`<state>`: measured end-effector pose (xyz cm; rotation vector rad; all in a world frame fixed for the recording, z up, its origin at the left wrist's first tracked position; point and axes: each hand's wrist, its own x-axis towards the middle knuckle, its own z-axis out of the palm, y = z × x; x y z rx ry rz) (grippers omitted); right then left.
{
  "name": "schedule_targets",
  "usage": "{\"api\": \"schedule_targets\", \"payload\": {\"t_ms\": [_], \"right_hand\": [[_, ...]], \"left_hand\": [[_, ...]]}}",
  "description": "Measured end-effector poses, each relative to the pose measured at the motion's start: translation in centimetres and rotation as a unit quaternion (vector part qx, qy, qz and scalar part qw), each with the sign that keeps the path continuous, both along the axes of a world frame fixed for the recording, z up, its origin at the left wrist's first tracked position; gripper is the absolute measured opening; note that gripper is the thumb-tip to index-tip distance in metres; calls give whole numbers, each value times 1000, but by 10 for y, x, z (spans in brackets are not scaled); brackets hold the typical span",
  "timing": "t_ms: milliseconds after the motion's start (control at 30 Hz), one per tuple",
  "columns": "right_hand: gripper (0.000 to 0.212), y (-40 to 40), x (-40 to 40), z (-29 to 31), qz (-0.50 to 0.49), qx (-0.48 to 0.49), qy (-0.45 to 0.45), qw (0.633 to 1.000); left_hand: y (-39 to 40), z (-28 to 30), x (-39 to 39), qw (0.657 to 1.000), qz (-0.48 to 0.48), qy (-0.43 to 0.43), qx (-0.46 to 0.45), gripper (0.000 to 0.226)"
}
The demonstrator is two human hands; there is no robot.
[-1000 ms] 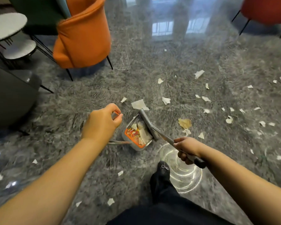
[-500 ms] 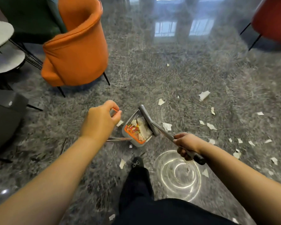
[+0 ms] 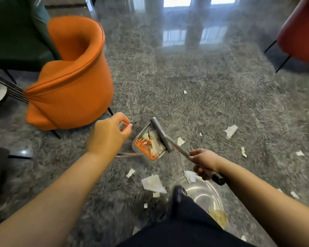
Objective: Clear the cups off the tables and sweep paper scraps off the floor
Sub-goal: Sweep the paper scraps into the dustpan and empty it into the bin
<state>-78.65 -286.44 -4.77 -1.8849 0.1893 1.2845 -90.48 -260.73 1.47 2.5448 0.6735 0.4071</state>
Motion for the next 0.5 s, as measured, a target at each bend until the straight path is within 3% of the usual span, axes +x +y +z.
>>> {"api": "schedule_targets", "payload": {"t_ms": [333,500], "right_hand": [[23,112,213,-16,39,-4,12,999],[11,165,319,-8,71,-12,15,997]], "left_hand": [[100,-16,195,999,48,13,-19,7],[145,-11,285,998,67,7,-3,7]]}}
